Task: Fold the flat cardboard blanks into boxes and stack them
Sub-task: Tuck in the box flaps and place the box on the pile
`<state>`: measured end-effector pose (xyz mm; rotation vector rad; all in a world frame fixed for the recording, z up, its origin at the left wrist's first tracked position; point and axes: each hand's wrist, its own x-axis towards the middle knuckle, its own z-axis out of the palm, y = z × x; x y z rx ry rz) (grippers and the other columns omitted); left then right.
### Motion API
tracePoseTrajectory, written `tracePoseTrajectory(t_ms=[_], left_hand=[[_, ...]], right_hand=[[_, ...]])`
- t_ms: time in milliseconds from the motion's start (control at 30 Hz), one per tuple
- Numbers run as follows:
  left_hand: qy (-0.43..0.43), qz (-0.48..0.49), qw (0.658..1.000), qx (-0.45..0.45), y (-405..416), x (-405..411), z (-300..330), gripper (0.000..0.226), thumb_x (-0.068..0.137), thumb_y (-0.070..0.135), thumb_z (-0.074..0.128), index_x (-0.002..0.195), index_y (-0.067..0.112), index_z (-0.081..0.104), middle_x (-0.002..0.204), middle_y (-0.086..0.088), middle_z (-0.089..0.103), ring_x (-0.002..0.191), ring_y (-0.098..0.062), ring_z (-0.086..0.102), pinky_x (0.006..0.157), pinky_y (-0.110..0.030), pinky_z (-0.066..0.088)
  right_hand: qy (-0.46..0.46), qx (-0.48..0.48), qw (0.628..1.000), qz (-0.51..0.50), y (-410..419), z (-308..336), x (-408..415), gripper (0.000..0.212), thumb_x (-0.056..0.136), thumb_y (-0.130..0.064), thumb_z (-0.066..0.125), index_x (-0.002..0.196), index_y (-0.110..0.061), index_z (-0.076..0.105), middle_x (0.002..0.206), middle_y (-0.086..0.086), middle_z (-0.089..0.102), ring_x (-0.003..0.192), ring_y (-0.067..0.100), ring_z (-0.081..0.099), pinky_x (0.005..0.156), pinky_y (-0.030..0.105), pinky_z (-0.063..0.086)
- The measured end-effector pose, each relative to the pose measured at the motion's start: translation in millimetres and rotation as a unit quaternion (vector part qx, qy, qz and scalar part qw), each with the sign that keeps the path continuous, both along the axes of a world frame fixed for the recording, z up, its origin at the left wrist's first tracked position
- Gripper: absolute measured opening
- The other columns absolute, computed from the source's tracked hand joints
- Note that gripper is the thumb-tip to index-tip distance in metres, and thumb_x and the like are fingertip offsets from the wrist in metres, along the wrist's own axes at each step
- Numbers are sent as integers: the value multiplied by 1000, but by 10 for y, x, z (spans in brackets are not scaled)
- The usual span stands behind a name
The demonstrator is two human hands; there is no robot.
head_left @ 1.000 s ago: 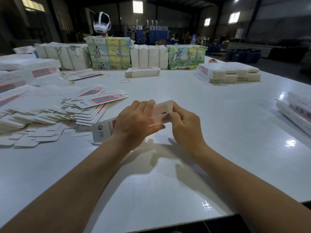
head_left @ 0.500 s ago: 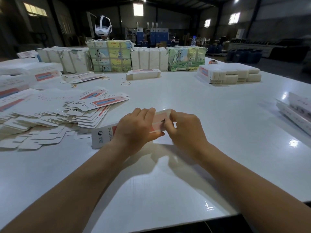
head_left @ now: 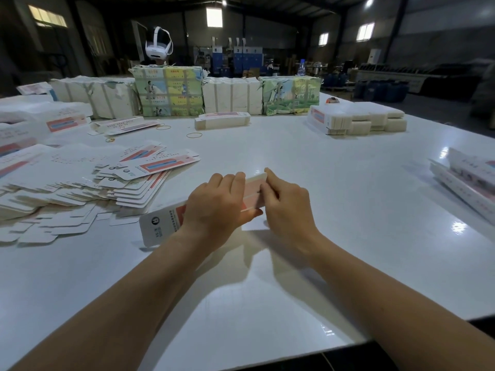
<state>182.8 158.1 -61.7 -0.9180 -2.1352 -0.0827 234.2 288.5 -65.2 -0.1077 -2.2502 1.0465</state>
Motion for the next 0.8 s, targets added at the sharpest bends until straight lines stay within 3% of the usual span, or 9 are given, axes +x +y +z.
tracePoseTrajectory(t_ms=[67,133,200,333,400,467,567,700,800], left_hand=[[-44,0,999,16,-19,-8,23,64,70,46,76,104,-6,65,82,-18,68,69,-33,64,48,-34,49],[-50,-1,998,24,-40,-28,42,62,77,47,66,107,-8,64,84,-20,67,71,-35,63,49,-36,49],[-50,-3,999,16,-77,-50,48,64,80,49,56,108,-8,62,84,-20,66,72,-36,62,49,-36,48],[-78,-12,997,-19,-135,-97,47,63,76,50,67,110,-3,62,86,-18,65,73,-37,60,50,-36,43],[-75,-31,996,-41,-155,-117,59,62,72,50,71,103,-3,64,80,-17,64,67,-36,61,47,-35,43],[-84,-43,994,-63,-191,-120,70,62,72,56,64,100,0,64,77,-14,64,64,-34,61,45,-35,43],[-85,-82,992,-48,-233,-184,9,79,78,71,46,105,-1,63,83,-14,67,68,-34,63,50,-38,47],[-16,-89,994,-59,-197,-260,-69,82,85,66,32,113,-7,60,110,-24,62,96,-43,59,81,-55,47],[10,-88,995,-42,-158,-307,-107,63,86,50,43,124,1,56,130,-21,53,115,-43,48,97,-58,35]], right_hand=[[-16,-115,992,50,-19,23,10,35,100,-19,42,133,-16,55,97,-11,64,88,9,57,75,11,43],[-47,-162,981,92,-51,10,-12,43,99,-21,44,141,-18,44,116,-6,61,97,11,56,82,19,45],[-73,-113,985,110,-64,-23,-31,49,96,-17,47,144,-17,39,124,0,60,95,13,53,81,21,41],[-82,-6,990,116,3,2,0,61,90,-6,48,146,-14,28,142,6,44,110,11,45,87,17,36],[-64,106,986,108,47,10,11,75,84,-1,52,150,-16,18,156,6,20,137,15,24,107,17,23],[-68,258,958,105,89,-13,-1,86,79,-4,57,151,-15,12,159,3,6,145,20,4,117,32,13],[-73,374,918,106,127,-51,-44,78,82,-13,61,149,-9,21,152,10,28,140,29,20,110,51,23],[-76,438,894,54,213,-34,-107,78,87,-27,59,151,-20,15,135,11,46,121,30,40,96,45,35],[-65,362,930,-25,570,243,-100,60,92,-32,53,146,-26,28,118,15,52,105,32,45,78,39,38]])
